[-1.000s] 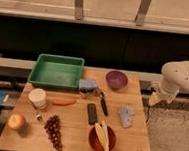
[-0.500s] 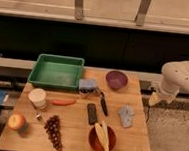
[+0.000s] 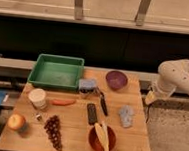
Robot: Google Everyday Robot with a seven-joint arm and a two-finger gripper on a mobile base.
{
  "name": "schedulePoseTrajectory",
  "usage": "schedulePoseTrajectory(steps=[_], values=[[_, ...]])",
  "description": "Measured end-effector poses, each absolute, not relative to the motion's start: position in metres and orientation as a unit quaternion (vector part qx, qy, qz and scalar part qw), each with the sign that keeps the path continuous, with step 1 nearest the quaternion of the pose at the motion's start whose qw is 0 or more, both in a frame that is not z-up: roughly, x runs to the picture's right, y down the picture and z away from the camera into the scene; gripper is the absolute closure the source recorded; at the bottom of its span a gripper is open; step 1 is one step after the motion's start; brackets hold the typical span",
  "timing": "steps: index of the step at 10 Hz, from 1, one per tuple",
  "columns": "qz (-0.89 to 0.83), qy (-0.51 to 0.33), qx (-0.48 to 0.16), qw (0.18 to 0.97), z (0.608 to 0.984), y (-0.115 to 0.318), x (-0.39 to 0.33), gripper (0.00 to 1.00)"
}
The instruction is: Place pepper in paper cup
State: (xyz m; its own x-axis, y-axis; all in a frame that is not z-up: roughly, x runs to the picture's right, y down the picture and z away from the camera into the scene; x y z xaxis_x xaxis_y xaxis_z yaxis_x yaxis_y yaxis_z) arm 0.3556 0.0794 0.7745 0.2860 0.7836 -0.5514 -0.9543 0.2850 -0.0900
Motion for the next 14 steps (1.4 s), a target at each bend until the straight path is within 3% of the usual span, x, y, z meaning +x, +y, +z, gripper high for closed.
schedulePoseTrajectory(steps=[4, 8, 14], values=[[0.496, 0.148, -0.221, 0.826, 0.774, 0.051, 0.254, 0.34], [0.409, 0.081, -0.256, 0.872, 0.755, 0.054, 0.133, 0.34], [0.394, 0.072, -0.261, 0.878, 0.750, 0.058, 0.117, 0.34]])
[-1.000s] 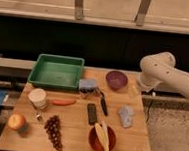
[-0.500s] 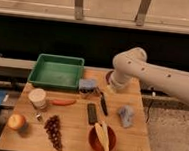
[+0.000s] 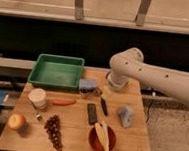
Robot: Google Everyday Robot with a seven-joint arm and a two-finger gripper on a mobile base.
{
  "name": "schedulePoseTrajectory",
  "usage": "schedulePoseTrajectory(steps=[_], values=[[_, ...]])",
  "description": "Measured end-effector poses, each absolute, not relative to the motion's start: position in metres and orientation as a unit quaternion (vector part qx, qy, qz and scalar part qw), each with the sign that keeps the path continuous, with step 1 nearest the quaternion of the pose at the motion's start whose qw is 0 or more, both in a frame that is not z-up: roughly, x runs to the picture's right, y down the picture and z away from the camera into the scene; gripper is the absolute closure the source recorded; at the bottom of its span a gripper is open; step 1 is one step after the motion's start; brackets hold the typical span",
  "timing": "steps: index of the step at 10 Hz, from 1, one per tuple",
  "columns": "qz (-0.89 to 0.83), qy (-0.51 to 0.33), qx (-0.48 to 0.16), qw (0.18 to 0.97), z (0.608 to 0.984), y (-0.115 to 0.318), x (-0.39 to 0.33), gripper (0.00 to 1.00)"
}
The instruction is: Place pepper in paper cup
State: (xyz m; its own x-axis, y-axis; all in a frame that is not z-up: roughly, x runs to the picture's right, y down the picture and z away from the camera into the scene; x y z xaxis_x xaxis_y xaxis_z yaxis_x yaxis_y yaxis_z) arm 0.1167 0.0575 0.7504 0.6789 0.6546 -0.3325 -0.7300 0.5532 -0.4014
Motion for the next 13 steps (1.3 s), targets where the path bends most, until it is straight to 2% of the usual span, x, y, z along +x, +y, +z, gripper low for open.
schedulePoseTrajectory(steps=[4, 9, 11, 13], values=[[0.360, 0.043, -0.263, 0.894, 0.747, 0.051, 0.098, 0.34], [0.244, -0.020, -0.275, 0.930, 0.746, 0.036, -0.028, 0.34], [0.179, -0.050, -0.291, 0.939, 0.741, 0.049, -0.089, 0.34], [0.131, -0.062, -0.307, 0.940, 0.735, 0.068, -0.120, 0.34]])
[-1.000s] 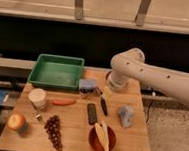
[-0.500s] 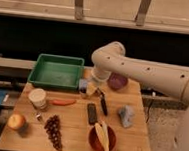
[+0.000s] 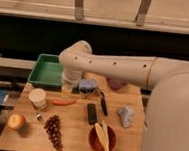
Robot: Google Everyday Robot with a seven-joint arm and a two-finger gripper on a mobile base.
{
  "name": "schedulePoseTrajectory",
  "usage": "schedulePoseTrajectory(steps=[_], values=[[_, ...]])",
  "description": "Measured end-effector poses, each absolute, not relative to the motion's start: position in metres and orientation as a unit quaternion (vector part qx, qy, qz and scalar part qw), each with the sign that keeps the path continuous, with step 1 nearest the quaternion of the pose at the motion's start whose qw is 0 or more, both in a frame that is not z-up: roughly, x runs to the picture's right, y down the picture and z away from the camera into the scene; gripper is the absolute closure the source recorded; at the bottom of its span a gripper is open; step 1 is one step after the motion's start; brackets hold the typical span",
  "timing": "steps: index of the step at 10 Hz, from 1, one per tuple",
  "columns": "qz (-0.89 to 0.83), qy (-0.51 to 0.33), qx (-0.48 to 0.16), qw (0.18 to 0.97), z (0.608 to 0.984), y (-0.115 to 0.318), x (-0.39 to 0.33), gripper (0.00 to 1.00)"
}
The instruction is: Place pepper in paper cup
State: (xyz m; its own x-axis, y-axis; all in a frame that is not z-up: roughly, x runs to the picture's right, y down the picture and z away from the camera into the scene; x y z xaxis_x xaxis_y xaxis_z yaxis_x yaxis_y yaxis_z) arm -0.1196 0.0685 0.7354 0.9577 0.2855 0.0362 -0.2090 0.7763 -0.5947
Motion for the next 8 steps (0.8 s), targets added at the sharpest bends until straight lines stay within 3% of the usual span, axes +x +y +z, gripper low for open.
schedulePoseTrajectory(steps=[5, 8], values=[[0.125, -0.061, -0.312, 0.940, 0.735, 0.072, -0.120, 0.34], [0.112, -0.063, -0.328, 0.936, 0.757, 0.077, -0.128, 0.34]])
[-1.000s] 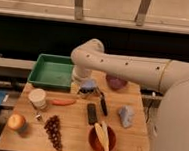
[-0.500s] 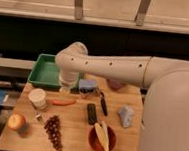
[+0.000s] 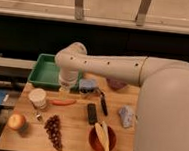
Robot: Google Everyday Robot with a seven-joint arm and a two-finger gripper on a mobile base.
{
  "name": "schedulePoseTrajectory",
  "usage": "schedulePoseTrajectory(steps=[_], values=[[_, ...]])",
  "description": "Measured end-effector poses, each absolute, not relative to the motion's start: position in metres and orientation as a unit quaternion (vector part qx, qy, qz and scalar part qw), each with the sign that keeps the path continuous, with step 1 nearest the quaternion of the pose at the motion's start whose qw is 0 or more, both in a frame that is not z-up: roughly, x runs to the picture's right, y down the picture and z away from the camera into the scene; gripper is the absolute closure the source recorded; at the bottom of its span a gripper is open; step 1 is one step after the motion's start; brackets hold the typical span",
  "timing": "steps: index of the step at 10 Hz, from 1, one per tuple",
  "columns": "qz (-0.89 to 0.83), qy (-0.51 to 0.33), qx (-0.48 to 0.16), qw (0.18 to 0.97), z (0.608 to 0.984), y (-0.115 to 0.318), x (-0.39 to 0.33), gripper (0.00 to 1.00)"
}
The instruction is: Place pepper in paper cup
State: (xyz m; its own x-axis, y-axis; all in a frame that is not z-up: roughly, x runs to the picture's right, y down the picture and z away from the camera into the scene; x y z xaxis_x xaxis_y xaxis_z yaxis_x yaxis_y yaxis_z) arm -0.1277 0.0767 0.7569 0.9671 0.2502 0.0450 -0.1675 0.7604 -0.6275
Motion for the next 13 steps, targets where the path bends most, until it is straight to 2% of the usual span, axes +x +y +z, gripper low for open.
schedulePoseTrajectory(steps=[2, 6, 13], values=[[0.098, -0.067, -0.344, 0.931, 0.784, 0.087, -0.145, 0.34], [0.096, -0.091, -0.380, 0.916, 0.808, 0.101, -0.162, 0.34], [0.079, -0.076, -0.388, 0.915, 0.813, 0.105, -0.170, 0.34]])
